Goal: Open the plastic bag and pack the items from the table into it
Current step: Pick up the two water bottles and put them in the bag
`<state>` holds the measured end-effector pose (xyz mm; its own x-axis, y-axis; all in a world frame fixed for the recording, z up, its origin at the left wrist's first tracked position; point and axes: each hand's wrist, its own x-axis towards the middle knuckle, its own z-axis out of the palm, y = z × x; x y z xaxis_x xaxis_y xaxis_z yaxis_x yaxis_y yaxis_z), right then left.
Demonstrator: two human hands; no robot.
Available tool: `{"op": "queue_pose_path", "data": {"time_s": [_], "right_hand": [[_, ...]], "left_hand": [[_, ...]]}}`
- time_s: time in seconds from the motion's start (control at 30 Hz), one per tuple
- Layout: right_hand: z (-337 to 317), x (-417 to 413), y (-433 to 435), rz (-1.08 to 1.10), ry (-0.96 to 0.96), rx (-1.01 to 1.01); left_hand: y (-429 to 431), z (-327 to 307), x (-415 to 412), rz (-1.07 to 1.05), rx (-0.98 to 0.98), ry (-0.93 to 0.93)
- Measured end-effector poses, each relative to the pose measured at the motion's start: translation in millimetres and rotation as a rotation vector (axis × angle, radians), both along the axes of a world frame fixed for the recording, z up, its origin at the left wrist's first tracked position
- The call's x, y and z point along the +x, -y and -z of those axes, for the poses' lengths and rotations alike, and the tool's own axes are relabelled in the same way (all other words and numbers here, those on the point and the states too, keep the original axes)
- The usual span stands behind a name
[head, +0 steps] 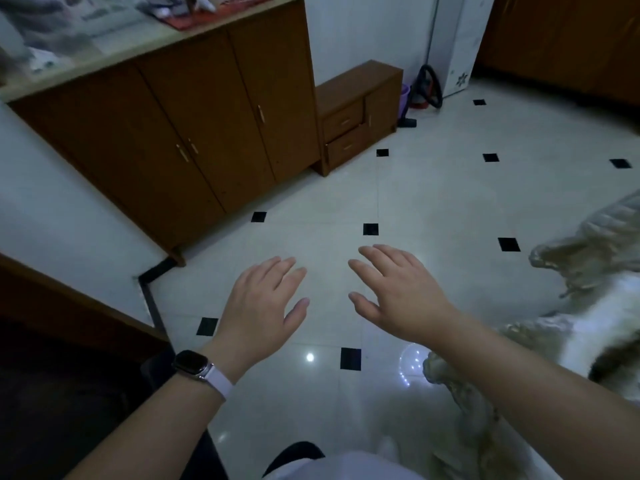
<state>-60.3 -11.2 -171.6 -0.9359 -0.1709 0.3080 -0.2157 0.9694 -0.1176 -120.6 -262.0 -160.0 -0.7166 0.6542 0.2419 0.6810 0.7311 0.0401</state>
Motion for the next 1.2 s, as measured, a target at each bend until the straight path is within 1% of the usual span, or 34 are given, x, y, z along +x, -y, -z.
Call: {"op": "queue_pose_path", "data": {"time_s": [0.2,0.4,0.5,0.63,0.8,0.93,1.07,1.2], "right_hand": [[5.7,-76.9,-0.9,0.101,0.008,0.054],[-7.7,-167.9,14.9,0.260,-0.013,0.086],[-16.9,-206.5,19.3,0.329,-0.019,0.088],[-22.4,-235.4,11.5,0.425,-0.029,0.100],[-14.4,-257.4,-25.9,0.530,-0.016,0.106],[-3.5,-276.1,-69.5,0.570,-0.034,0.094],[3.6,-299.4,-131.3,0.558,-0.049,0.085],[-3.6,-316.1,-201.9,0.603,-0.062,0.058]], "left_hand": [[-6.5,16.0,-102.0,0.073,0.056,0.021],[-10.1,15.8,-221.9,0.166,0.107,0.026],[-16.6,12.0,-275.2,0.239,0.141,0.037],[-43.7,7.9,-330.4,0.363,0.160,0.023],[-96.9,12.2,-374.5,0.471,0.190,0.005],[-148.6,20.1,-401.8,0.548,0.179,0.005],[-212.6,12.7,-429.2,0.582,0.126,-0.008],[-290.1,-5.5,-451.2,0.638,0.117,-0.036]]}}
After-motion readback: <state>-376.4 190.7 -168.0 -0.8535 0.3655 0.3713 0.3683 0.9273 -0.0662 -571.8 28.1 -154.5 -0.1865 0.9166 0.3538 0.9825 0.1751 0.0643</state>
